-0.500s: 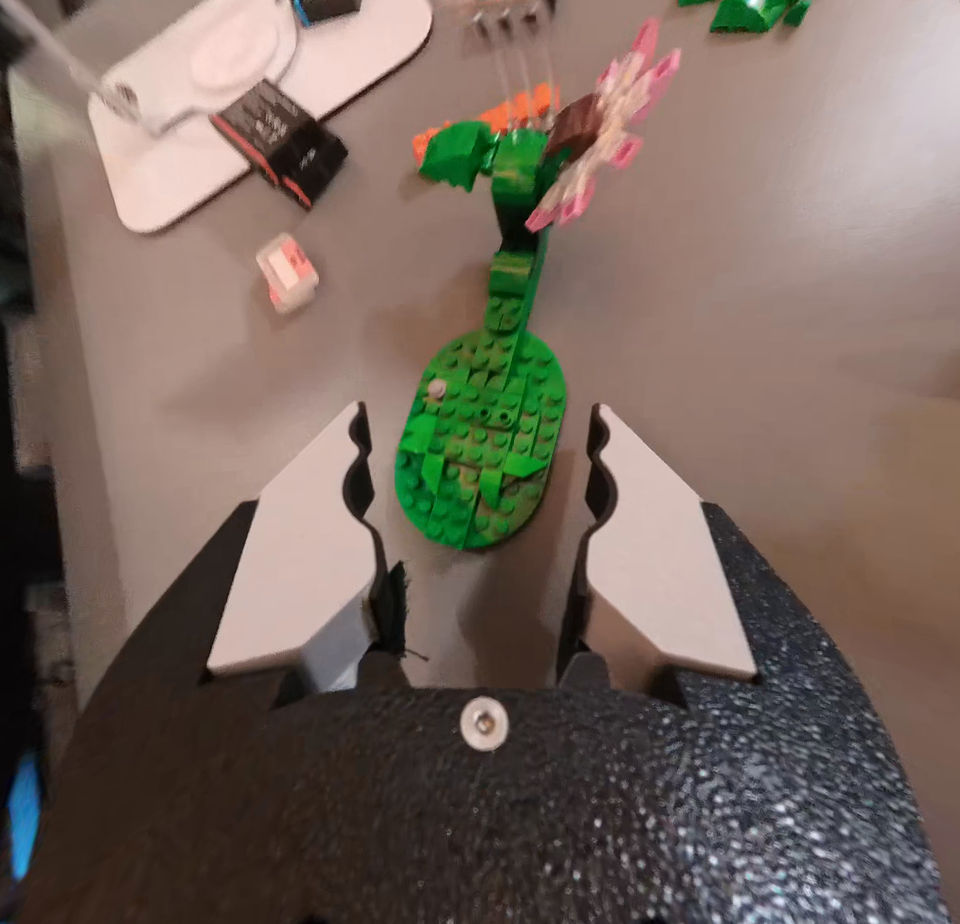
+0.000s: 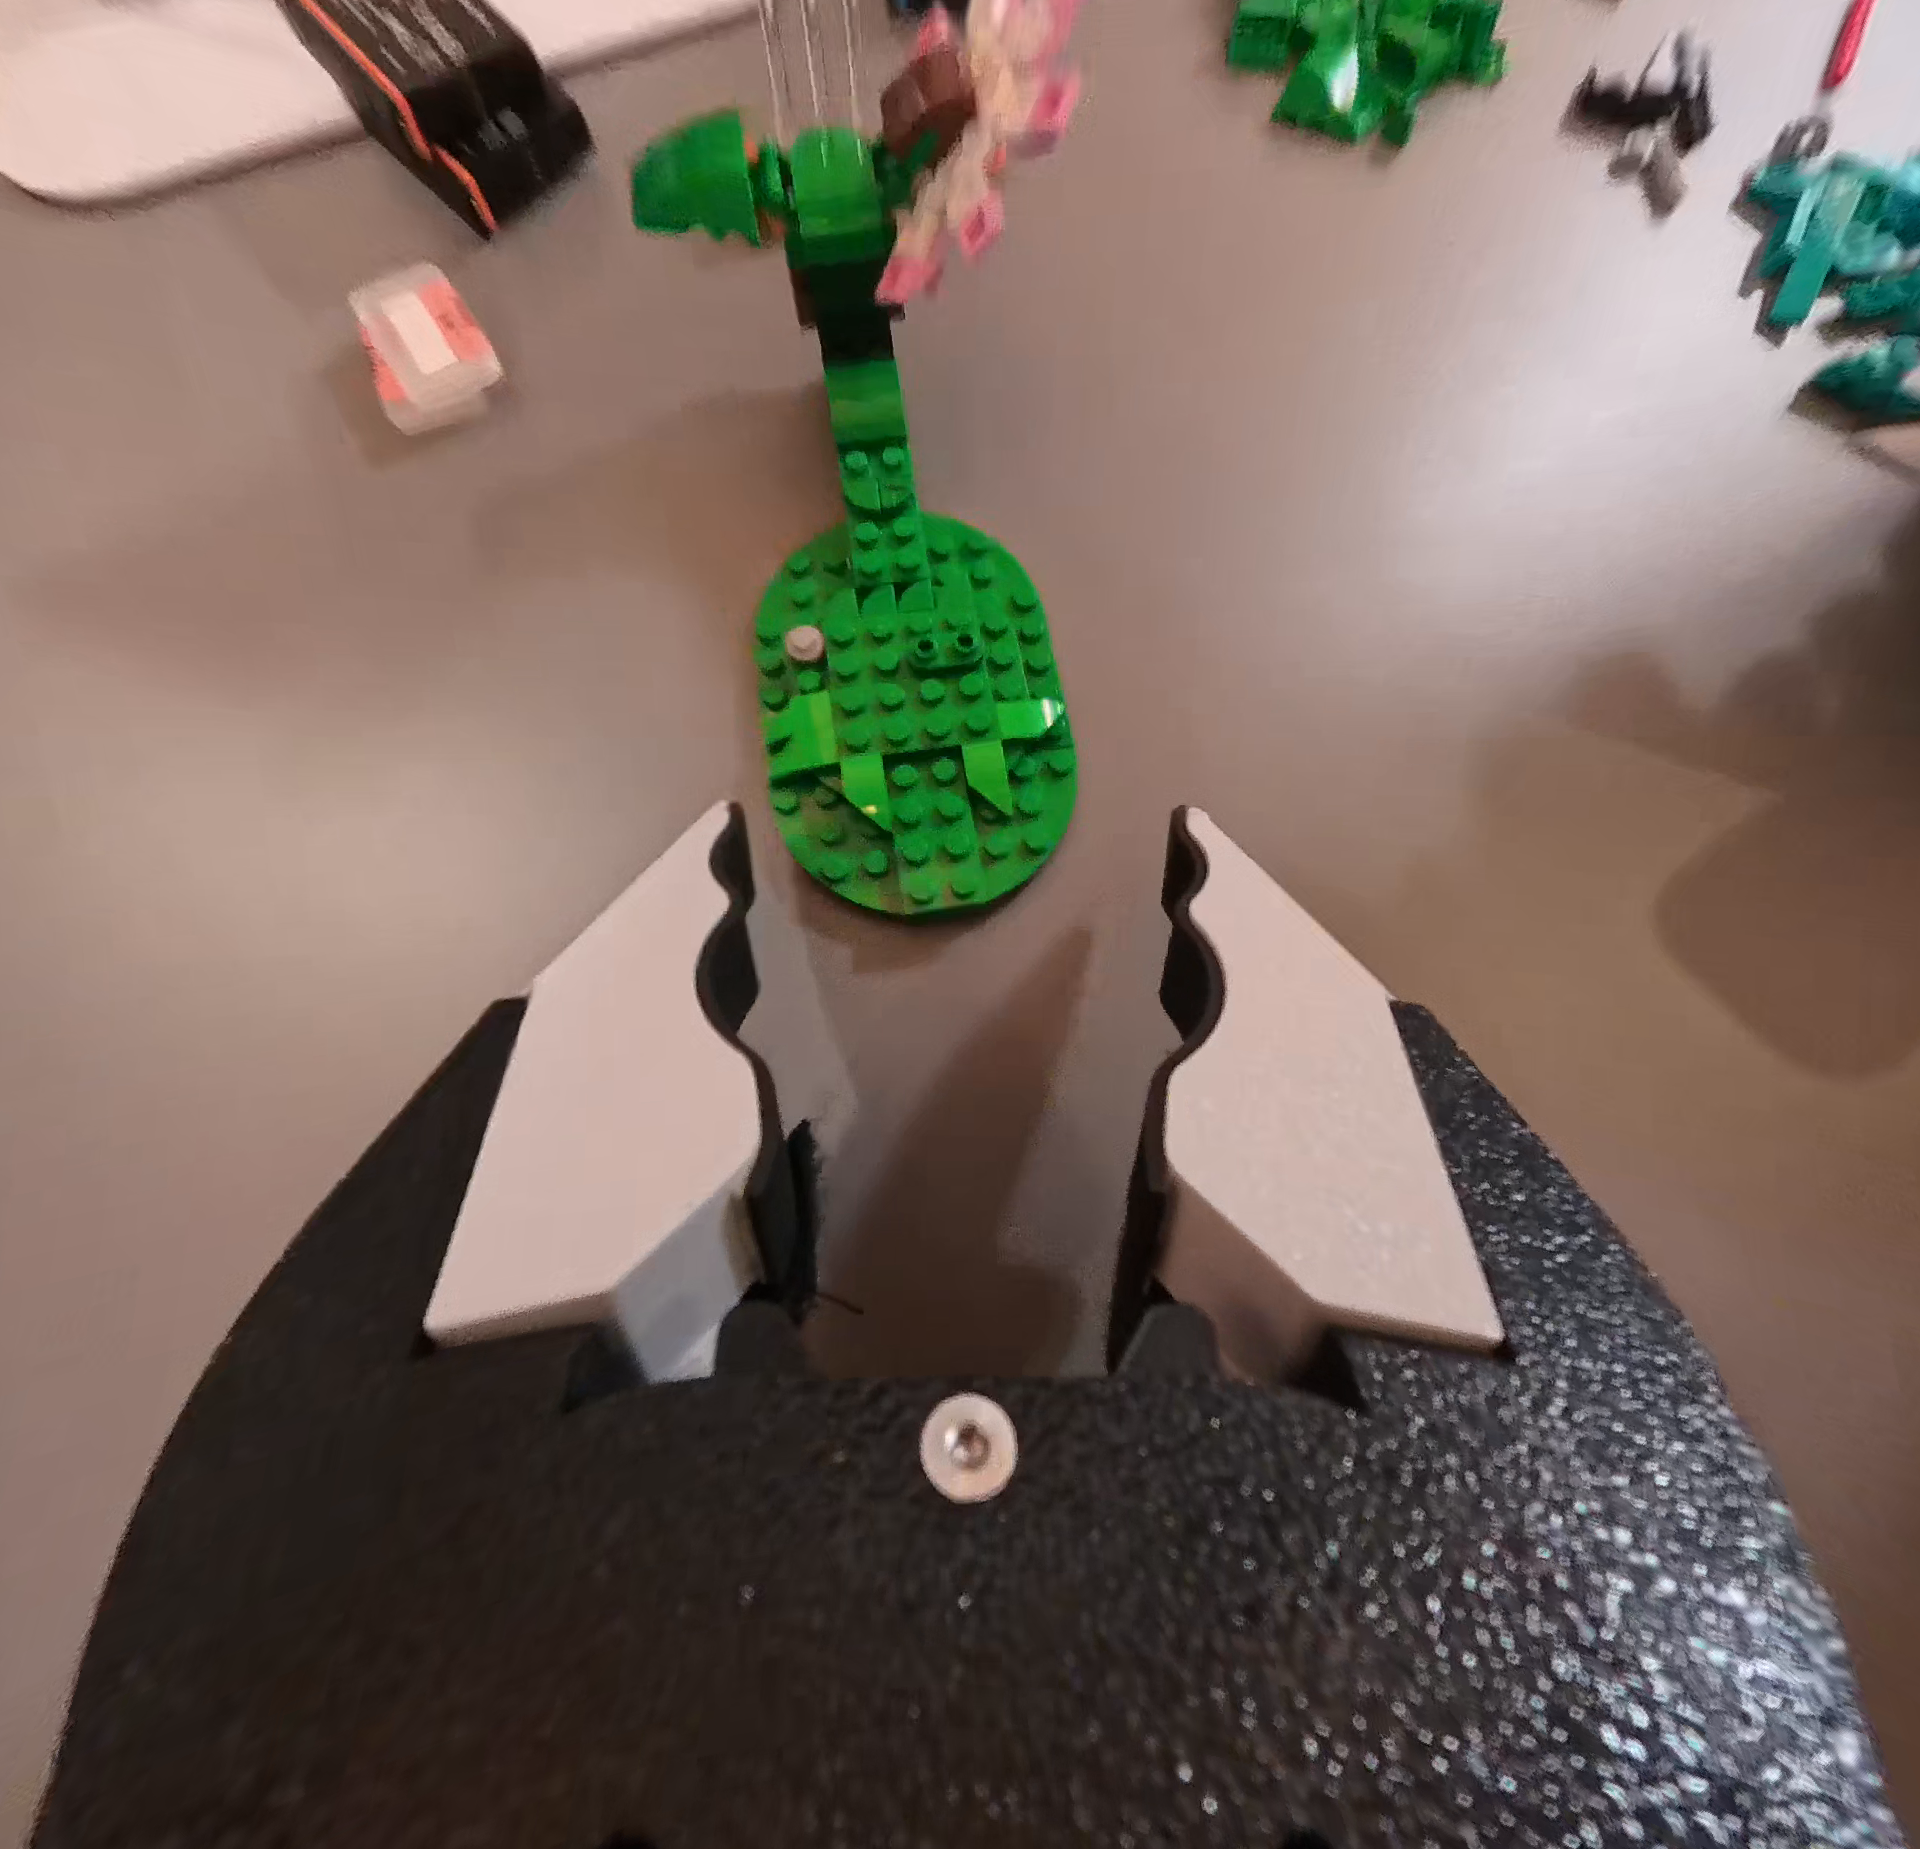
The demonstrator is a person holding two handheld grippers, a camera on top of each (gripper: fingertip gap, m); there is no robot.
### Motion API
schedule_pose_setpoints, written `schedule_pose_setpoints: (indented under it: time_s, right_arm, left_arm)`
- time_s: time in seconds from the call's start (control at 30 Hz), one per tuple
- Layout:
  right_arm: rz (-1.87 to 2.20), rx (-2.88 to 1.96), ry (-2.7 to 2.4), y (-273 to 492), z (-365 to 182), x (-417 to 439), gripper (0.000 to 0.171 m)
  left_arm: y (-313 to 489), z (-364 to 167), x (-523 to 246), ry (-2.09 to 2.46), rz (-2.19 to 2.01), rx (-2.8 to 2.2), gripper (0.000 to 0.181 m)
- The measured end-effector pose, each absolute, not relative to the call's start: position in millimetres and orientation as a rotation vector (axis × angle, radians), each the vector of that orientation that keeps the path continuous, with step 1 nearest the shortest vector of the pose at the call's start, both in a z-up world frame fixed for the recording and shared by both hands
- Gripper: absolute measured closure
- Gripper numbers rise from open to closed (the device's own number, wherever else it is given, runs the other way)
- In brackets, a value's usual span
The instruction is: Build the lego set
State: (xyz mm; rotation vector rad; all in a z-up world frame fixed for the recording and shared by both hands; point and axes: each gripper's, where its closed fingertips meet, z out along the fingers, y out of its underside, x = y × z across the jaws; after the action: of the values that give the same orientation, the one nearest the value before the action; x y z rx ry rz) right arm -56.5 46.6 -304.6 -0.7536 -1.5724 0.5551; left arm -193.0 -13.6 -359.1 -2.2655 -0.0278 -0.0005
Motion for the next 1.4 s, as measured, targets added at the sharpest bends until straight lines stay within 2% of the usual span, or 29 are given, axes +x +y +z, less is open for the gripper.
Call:
schedule_pose_setpoints:
  time_s: [0.03, 0.13, 0.23, 0.3, 0.4, 0.47, 0.63, 0.77, 1.03, 1.2, 1.33, 1.37, 1.4]
  right_arm:
    - [0.552, -0.751, -1.565, 47.0, -303.3, -56.4, 0.14]
    - [0.556, -0.743, -1.532, 48.3, -297.4, -55.9, 0.14]
    - [0.538, -0.717, -1.479, 50.0, -287.8, -53.6, 0.14]
    - [0.512, -0.684, -1.418, 51.3, -277.0, -49.3, 0.14]
    - [0.441, -0.648, -1.329, 55.2, -260.9, -39.9, 0.148]
    - [0.392, -0.624, -1.279, 56.5, -249.5, -32.8, 0.152]
    - [0.445, -0.778, -1.106, 75.5, -232.5, -14.8, 0.154]
    - [0.461, -0.85, -0.999, 87.0, -226.0, -2.2, 0.156]
    - [0.496, -0.846, -0.994, 86.9, -228.9, -0.6, 0.162]
    - [0.533, -0.804, -1.013, 78.1, -226.7, -1.8, 0.169]
    - [0.528, -0.79, -1.046, 74.3, -230.4, -6.4, 0.171]
    - [0.531, -0.79, -1.048, 74.1, -230.7, -6.8, 0.171]
    - [0.535, -0.791, -1.049, 74.0, -231.0, -6.9, 0.171]
  left_arm:
    - [-12.0, -348.3, -191.9, -0.046, 0.033, -2.196, 0.102]
    - [-4.2, -296.2, -174.2, -0.091, 0.119, -1.881, 0.099]
    - [3.9, -258.9, -142.1, 0.067, 0.306, -1.682, 0.099]
    - [13.2, -242.2, -124.5, 0.128, 0.404, -1.58, 0.113]
    - [30.4, -227.5, -99.9, 0.226, 0.458, -1.461, 0.12]
    - [39.2, -219.4, -110.8, 0.234, 0.581, -1.416, 0.13]
    - [66.8, -211.2, -123.4, 0.107, 0.369, -1.372, 0.134]
    - [94.9, -216.3, -103.9, 0.182, 0.295, -1.361, 0.142]
    - [135.6, -232.2, -65.6, 0.293, 0.21, -1.306, 0.143]
    - [123.7, -226.3, -57.4, 0.322, 0.126, -1.283, 0.144]
    - [106.9, -215.2, -55.1, 0.355, 0.101, -1.228, 0.159]
    - [106.3, -213.1, -55.6, 0.352, 0.103, -1.217, 0.159]
    - [107.5, -212.4, -58.4, 0.333, 0.117, -1.214, 0.151]
